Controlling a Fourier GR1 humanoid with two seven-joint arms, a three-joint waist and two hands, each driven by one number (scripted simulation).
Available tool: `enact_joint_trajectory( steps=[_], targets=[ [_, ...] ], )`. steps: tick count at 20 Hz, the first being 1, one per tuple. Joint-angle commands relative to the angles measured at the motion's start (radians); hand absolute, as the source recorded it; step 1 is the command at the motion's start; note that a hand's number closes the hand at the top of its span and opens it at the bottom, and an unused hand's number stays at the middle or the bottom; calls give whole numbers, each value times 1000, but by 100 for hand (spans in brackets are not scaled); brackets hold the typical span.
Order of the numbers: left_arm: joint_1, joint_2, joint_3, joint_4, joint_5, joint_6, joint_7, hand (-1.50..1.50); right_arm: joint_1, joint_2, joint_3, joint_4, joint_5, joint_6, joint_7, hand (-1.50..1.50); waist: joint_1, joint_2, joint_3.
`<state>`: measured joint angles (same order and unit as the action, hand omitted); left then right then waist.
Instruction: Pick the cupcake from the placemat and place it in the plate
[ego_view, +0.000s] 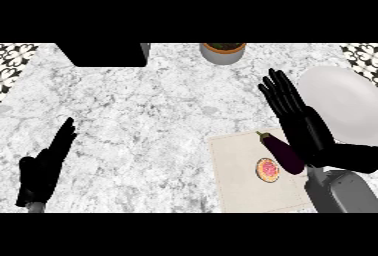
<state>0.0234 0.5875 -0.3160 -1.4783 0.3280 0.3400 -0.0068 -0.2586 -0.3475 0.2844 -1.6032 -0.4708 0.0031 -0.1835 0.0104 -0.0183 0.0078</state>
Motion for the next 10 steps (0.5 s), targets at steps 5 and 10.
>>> enact_joint_trajectory(
  steps=[5, 10],
  targets=[
    [-15, -135, -43, 24, 66, -8, 122, 0, -245, -219, -192, 189, -103, 312, 12, 150, 8, 32, -7],
    [-31, -227, -77, 37, 100, -27, 113, 0, -185, -256, -216, 375, 230, 58, -146, -150, 5, 37, -7]
  ],
)
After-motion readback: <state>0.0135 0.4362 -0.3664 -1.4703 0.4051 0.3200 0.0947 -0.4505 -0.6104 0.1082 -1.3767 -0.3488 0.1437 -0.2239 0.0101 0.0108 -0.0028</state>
